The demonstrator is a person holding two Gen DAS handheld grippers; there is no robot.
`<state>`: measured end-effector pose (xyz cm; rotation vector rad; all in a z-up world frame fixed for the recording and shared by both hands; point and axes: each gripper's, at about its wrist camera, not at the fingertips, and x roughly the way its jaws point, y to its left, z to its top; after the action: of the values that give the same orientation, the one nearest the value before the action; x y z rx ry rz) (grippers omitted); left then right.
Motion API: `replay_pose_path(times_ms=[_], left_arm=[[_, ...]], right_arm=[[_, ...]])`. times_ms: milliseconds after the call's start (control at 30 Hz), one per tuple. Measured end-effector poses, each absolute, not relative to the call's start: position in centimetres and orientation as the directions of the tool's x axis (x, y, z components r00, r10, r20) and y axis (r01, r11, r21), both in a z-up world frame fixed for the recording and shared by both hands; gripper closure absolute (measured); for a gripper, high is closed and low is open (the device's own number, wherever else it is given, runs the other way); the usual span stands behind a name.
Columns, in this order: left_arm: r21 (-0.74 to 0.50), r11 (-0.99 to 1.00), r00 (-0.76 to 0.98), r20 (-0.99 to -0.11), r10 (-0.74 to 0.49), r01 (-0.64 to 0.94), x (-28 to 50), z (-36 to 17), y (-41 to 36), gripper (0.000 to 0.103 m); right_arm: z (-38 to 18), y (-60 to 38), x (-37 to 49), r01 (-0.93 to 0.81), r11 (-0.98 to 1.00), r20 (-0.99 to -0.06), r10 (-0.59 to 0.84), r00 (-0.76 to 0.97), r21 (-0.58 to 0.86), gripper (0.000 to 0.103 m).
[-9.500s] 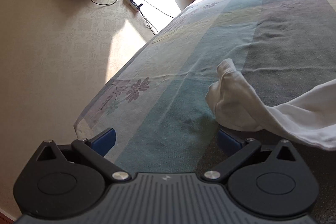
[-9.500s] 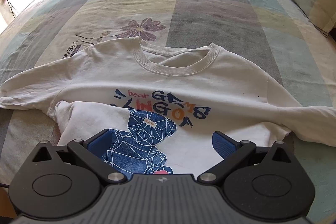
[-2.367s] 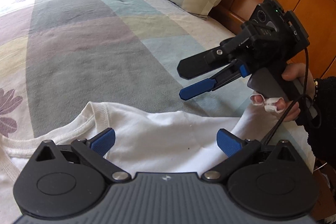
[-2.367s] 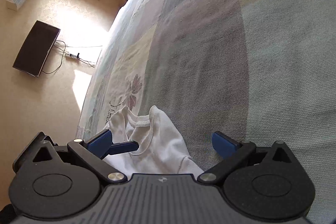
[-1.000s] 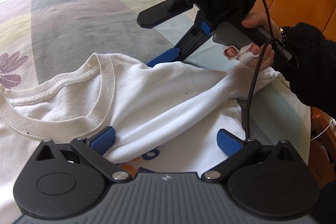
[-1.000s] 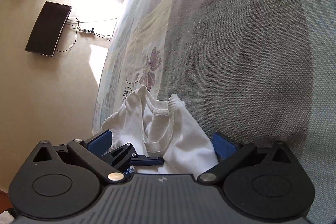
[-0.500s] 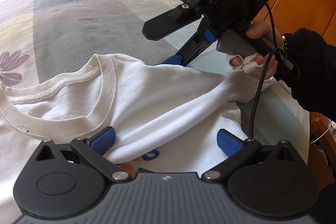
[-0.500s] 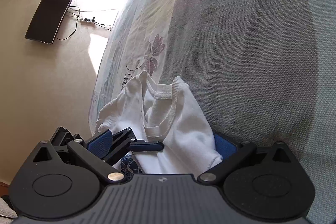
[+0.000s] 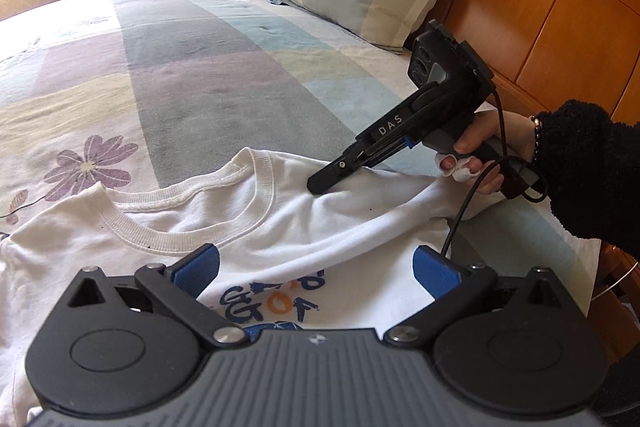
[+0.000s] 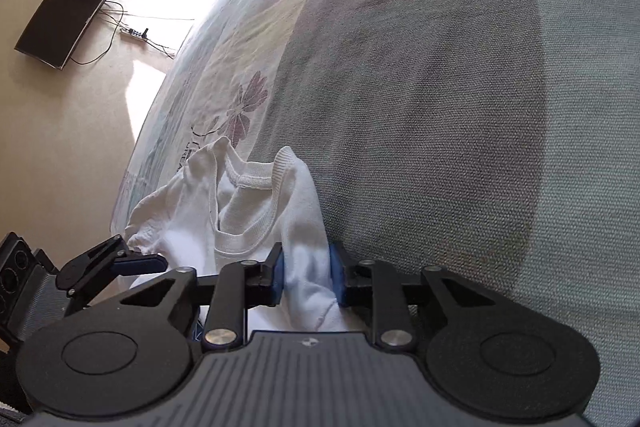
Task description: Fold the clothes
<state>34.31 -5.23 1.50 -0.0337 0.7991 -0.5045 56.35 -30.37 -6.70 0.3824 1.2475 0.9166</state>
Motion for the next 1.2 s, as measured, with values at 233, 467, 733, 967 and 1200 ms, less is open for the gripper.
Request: replay_pose_path(times_ms=[233,467,733,967,1200], left_arm=[[-0.211,0.923,0.64,-0.669,-0.377,0.323,32.3,1.6,-3.1,0.001],[-0.221,0.945,0.674,-0.663,-0.327,0.242,31.1,1.2,-1.1,0.001],[-0.207,0.958,0.712,-0.642,-0.286,0.198,29.6,2.3,0.7,0.001],[-0.238,0.96,0.706,-0.655,-0.269,0.145,29.4,1.8,2.7,0.001],[-0.246,0.962,0.683,-0.682,-0.261,0.122,29.3,0.7,5.9,0.001]], right_arm=[[-2.9,-26.0,52.3,-0.61,0.705,-0.784,0.584,0.21,0.361,0.09],[0.3,-22.7,51.3,-0.704,0.71,-0.795,0.411,0.447,-0.029,0.09],[0.1,-21.8,55.5,-0.58,0.772,-0.764,0.201,0.613,-0.262,0.101],[0.3,-24.4,56.6,-0.554,0.833,-0.81,0.314,0.494,-0.015,0.094],[1.3,-20.2,52.9,-0.653,0.757,-0.831,0.384,0.403,0.033,0.065]])
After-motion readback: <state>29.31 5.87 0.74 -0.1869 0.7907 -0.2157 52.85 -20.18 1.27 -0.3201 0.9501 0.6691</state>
